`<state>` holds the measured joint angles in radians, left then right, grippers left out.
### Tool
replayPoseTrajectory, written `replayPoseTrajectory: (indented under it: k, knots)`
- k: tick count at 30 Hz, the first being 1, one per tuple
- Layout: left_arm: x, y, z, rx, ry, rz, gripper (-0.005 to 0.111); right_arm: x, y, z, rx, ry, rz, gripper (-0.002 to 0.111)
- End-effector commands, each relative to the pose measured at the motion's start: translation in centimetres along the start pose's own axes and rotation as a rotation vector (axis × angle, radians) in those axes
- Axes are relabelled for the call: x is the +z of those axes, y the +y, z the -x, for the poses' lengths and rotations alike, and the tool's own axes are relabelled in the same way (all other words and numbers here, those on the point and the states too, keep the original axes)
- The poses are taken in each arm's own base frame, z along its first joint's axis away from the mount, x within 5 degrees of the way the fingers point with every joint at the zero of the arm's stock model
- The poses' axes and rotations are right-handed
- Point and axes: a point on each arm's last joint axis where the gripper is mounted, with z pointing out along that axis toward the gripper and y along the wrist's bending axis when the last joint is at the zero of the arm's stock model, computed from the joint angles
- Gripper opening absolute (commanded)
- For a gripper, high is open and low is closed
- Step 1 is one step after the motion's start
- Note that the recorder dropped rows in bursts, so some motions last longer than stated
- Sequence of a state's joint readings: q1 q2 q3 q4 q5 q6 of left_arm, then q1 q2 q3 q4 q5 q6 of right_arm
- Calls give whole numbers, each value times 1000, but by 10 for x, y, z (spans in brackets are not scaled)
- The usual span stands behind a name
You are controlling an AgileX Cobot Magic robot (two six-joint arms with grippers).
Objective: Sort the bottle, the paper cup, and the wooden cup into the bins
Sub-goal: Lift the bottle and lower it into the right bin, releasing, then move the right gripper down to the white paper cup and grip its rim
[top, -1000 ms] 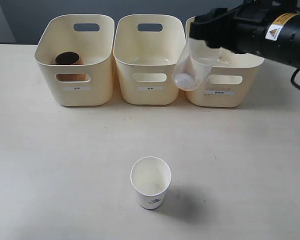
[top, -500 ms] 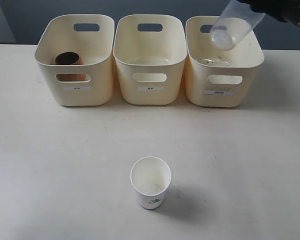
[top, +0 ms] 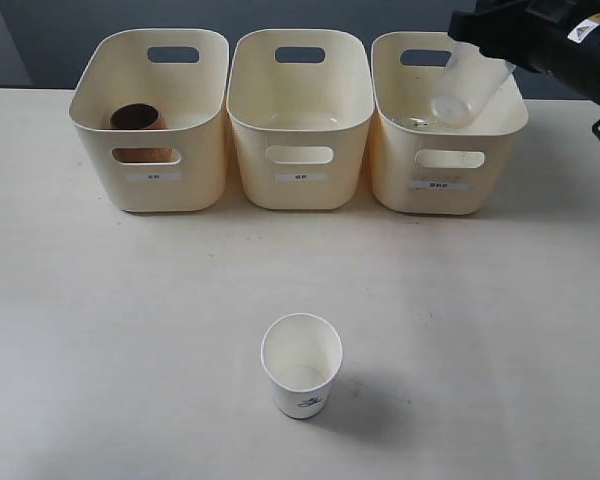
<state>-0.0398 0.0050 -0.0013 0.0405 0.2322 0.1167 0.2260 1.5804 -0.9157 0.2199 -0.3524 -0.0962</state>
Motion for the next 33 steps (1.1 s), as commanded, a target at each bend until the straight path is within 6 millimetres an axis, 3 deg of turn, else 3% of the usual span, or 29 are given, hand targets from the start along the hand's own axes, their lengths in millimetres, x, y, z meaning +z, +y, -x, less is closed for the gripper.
replayPoseTrajectory:
  k: [1,5,8,11,12,15,19,24,27,33]
  knots:
    - [0,0,0,-3,-5,-3,0,6,-1,0,-33,1,1,-1]
    - [0,0,0,-3,-5,-3,0,6,0,0,-86,5,9,6]
    - [0,0,0,-3,-5,-3,0,7,0,-3,-84,21,9,32]
    - [0,0,0,-3,-5,-3,0,11,-1,-9,-81,47,7,70]
    - [0,0,0,-3,-5,-3,0,11,-1,-9,-81,47,7,71]
    - [0,0,0,-3,-5,-3,0,11,-1,-7,-72,15,4,50]
    - [0,0,0,-3,-5,-3,0,7,-1,0,-48,-9,3,35]
    - [0,0,0,-3,-5,-3,0,-18,7,21,28,13,37,17]
    - [0,0,0,-3,-5,-3,0,-45,31,31,29,87,125,8]
    - [0,0,0,-3,-5,-3,0,-68,73,13,-33,298,273,1]
